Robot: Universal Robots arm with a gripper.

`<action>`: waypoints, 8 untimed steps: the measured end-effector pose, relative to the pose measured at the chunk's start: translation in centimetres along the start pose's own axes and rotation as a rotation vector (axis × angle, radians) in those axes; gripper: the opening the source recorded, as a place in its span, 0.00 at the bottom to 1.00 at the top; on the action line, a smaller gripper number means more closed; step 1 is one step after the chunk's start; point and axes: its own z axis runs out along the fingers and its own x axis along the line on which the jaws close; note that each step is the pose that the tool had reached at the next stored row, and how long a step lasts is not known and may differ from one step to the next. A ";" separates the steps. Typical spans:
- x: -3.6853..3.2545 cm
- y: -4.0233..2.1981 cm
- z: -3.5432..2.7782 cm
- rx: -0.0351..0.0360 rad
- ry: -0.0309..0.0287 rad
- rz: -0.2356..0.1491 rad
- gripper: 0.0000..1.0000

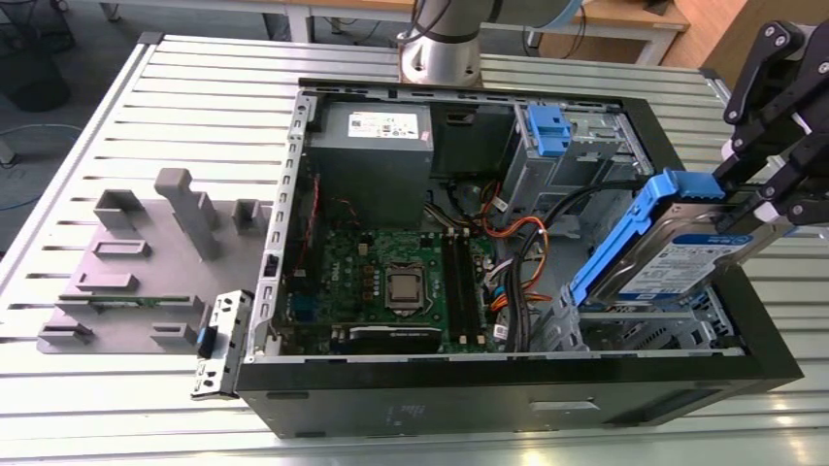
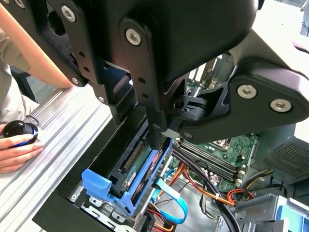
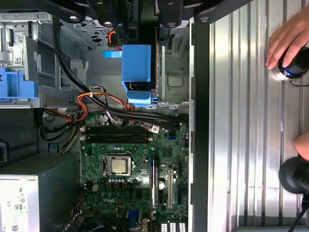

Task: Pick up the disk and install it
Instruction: 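Insert the disk into the insertion slot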

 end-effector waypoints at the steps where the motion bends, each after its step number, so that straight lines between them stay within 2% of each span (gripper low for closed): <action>1: 0.00 0.00 0.02 0.0000 -0.0001 0.000 0.35; 8: 0.04 -0.04 0.91 0.0000 -0.0003 0.000 0.35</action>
